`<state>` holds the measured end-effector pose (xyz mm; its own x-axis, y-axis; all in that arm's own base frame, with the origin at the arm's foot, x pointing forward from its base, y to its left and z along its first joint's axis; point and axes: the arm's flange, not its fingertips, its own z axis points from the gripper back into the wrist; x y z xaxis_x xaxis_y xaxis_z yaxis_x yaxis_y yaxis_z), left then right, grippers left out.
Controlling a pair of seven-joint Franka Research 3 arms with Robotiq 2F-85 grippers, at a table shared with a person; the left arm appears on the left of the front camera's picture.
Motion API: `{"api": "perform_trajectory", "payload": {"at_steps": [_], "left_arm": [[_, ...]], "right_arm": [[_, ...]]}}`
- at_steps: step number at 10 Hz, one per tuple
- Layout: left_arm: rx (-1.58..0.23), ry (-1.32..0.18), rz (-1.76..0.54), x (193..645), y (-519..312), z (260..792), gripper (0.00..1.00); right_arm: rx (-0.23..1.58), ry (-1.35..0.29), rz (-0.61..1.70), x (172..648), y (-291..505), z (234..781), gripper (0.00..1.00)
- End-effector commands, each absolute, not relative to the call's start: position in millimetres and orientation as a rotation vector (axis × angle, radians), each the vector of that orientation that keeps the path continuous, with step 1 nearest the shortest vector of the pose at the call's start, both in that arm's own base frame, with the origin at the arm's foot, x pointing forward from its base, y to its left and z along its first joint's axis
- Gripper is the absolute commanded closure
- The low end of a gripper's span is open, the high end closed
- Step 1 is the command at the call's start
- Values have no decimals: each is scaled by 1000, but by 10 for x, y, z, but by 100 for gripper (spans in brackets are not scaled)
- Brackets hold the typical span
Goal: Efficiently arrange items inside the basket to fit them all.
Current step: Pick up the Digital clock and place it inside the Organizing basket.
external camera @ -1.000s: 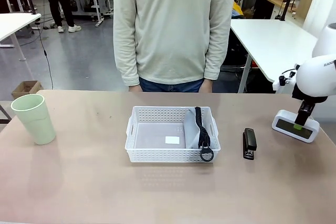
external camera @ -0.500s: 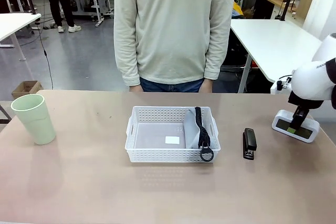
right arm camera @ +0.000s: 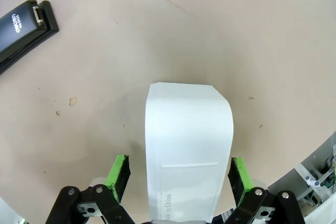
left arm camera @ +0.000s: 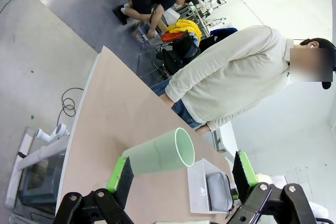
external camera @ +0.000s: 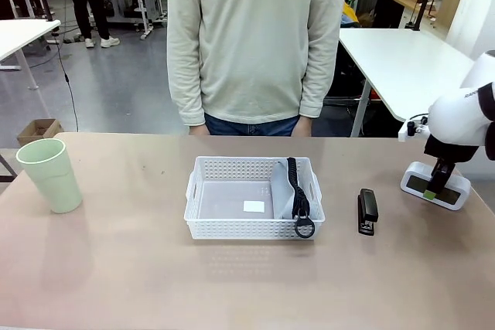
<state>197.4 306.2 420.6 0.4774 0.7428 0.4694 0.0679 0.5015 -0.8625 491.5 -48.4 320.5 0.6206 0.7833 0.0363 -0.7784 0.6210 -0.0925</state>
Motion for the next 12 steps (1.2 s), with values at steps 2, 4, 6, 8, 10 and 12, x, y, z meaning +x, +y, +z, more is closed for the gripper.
{"api": "perform_trajectory", "payload": {"at_steps": [2, 4, 6, 8, 10, 12], "left_arm": [[-975, -1039, 485, 1993, 3059, 4193, 0], [-975, -1039, 485, 1993, 3059, 4193, 0], [-975, -1039, 485, 1993, 3059, 4193, 0], [-975, -1039, 485, 1993, 3059, 4193, 0], [-975, -1039, 485, 1993, 3059, 4193, 0], [-975, -1039, 485, 1993, 3059, 4193, 0]], "right_arm": [[-30, -95, 925, 4950, -603, 3230, 0], [-68, -92, 908, 4955, -602, 3220, 60], [-64, -79, 920, 4982, -578, 3211, 65], [-49, -75, 932, 4996, -573, 3194, 87], [-38, -70, 925, 4988, -586, 3161, 100], [-4, -64, 951, 4945, -556, 3251, 100]]}}
